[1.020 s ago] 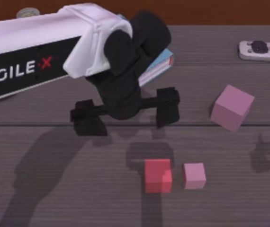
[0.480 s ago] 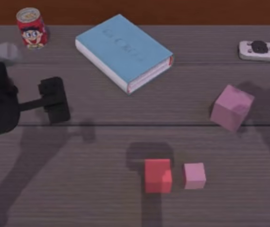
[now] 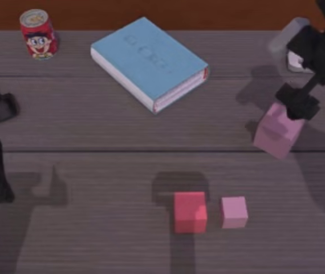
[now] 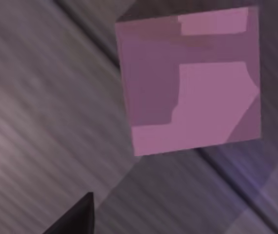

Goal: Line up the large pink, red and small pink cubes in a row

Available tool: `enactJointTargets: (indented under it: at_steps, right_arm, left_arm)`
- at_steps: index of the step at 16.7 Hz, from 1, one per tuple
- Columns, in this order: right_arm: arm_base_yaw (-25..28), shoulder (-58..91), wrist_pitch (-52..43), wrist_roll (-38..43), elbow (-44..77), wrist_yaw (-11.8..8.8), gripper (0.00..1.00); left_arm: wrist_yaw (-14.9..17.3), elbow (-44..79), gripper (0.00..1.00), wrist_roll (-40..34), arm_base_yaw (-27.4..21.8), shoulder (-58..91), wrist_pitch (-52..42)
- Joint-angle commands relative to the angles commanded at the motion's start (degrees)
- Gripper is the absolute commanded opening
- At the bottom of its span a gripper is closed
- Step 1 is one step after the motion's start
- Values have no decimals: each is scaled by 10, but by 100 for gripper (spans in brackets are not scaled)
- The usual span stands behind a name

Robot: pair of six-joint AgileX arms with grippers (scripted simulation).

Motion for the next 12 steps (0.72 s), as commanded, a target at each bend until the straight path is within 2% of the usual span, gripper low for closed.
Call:
enactJointTargets:
  at_steps: [5, 12]
  right_arm:
    - [15, 142, -72, -42, 131, 0, 100]
    - [14, 159, -80, -47, 149, 0, 100]
  left_arm:
    - [3, -111, 100, 77, 56, -152, 82]
    - [3, -126, 100, 90, 63, -173, 94]
